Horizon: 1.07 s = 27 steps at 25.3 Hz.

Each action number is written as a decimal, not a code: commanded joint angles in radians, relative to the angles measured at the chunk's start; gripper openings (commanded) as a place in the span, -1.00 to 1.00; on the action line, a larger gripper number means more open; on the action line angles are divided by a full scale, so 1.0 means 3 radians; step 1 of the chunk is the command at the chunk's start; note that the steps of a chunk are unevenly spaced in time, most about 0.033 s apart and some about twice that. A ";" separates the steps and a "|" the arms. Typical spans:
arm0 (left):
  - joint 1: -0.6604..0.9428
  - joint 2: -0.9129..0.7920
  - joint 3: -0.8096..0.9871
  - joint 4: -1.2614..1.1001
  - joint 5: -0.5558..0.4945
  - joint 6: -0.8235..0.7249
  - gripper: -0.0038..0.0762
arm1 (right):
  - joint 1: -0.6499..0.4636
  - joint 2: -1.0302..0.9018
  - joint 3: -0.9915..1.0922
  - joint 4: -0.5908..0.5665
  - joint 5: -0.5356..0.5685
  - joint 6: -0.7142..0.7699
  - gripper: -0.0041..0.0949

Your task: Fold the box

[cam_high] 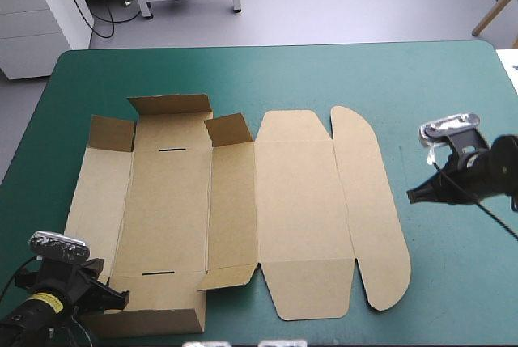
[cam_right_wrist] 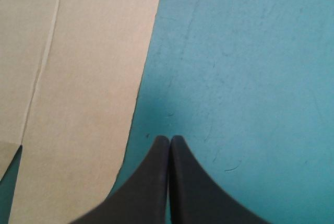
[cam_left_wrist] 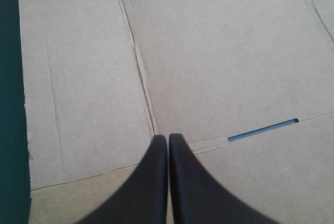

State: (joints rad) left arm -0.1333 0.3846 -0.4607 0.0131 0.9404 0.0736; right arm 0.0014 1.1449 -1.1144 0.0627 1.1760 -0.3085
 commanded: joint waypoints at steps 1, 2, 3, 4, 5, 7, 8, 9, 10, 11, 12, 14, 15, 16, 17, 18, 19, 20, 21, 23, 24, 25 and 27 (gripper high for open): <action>0.0008 0.0030 -0.0106 -0.0009 -0.0164 -0.0001 -0.93 | -0.0027 -0.0553 0.0393 0.0123 -0.0304 -0.0019 -0.96; 0.0008 0.0030 -0.0106 -0.0009 -0.0164 -0.0001 -0.93 | -0.0027 -0.0695 0.0519 0.0153 -0.0352 -0.0019 -0.96; 0.0008 0.0030 -0.0106 -0.0009 -0.0164 -0.0001 -0.93 | -0.0027 -0.0926 0.0724 0.0205 -0.0434 -0.0019 -0.96; 0.0008 0.0030 -0.0106 -0.0009 -0.0164 -0.0001 -0.93 | -0.0027 -0.1044 0.0827 0.0235 -0.0483 -0.0019 -0.96; 0.0008 0.0030 -0.0106 -0.0009 -0.0164 -0.0001 -0.93 | -0.0027 -0.1251 0.1011 0.0287 -0.0579 -0.0025 -0.96; 0.0008 0.0030 -0.0106 -0.0009 -0.0164 -0.0001 -0.93 | -0.0027 -0.1464 0.1225 0.0330 -0.0716 -0.0025 -0.96; 0.0008 0.0030 -0.0106 -0.0009 -0.0164 -0.0001 -0.93 | -0.0027 -0.1540 0.1288 0.0353 -0.0759 -0.0025 -0.96; 0.0008 0.0030 -0.0106 -0.0009 -0.0164 -0.0001 -0.93 | -0.0027 -0.1627 0.1388 0.0394 -0.0811 -0.0049 -0.96; 0.0008 0.0030 -0.0106 -0.0009 -0.0164 -0.0001 -0.93 | -0.0027 -0.1660 0.1427 0.0423 -0.0844 -0.0056 -0.96; 0.0008 0.0030 -0.0106 -0.0009 -0.0164 -0.0001 -0.93 | -0.0027 -0.1692 0.1471 0.0444 -0.0873 -0.0066 -0.96; 0.0008 0.0030 -0.0106 -0.0009 -0.0164 -0.0001 -0.93 | -0.0027 -0.1714 0.1517 0.0464 -0.0908 -0.0101 -0.96; 0.0008 0.0030 -0.0129 -0.0009 -0.0158 -0.0001 -0.93 | -0.0027 -0.1722 0.1582 0.0552 -0.0923 -0.0188 -0.96; 0.0008 0.0030 -0.0156 -0.0009 -0.0158 -0.0001 -0.93 | -0.0027 -0.1722 0.1598 0.0577 -0.0931 -0.0213 -0.96; 0.0008 0.0030 -0.0183 -0.0009 -0.0158 -0.0001 -0.93 | -0.0027 -0.1722 0.1630 0.0610 -0.0958 -0.0247 -0.96; 0.0008 0.0030 -0.0212 -0.0009 -0.0158 -0.0001 -0.93 | -0.0027 -0.1722 0.1653 0.0629 -0.0975 -0.0273 -0.96; 0.0008 0.0036 -0.0252 -0.0009 -0.0158 -0.0001 -0.93 | -0.0027 -0.1722 0.1678 0.0653 -0.1004 -0.0288 -0.96; 0.0008 0.0044 -0.0294 -0.0009 -0.0158 -0.0001 -0.93 | -0.0027 -0.1722 0.1713 0.0688 -0.1043 -0.0297 -0.96; 0.0008 0.0053 -0.0330 -0.0015 -0.0141 -0.0001 -0.93 | -0.0027 -0.1722 0.1748 0.0709 -0.1074 -0.0302 -0.96; 0.0008 0.0075 -0.0375 -0.0020 -0.0116 -0.0001 -0.93 | -0.0027 -0.1722 0.1769 0.0729 -0.1091 -0.0302 -0.96; 0.0008 0.0142 -0.0458 -0.0020 -0.0066 -0.0007 -0.93 | -0.0027 -0.1722 0.1777 0.0743 -0.1121 -0.0310 -0.96; 0.0008 0.0193 -0.0495 -0.0020 -0.0058 -0.0007 -0.93 | -0.0027 -0.1722 0.1778 0.0743 -0.1130 -0.0310 -0.96; 0.0008 0.0255 -0.0529 -0.0020 -0.0049 -0.0007 -0.93 | -0.0027 -0.1722 0.1784 0.0743 -0.1139 -0.0310 -0.96; 0.0008 0.0412 -0.0598 -0.0020 -0.0049 -0.0083 -0.93 | -0.0027 -0.1722 0.1784 0.0743 -0.1149 -0.0310 -0.96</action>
State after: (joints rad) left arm -0.1333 0.4487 -0.5843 0.0131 0.9751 0.0722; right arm 0.0006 0.6260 -0.5585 0.2657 0.8884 -0.3906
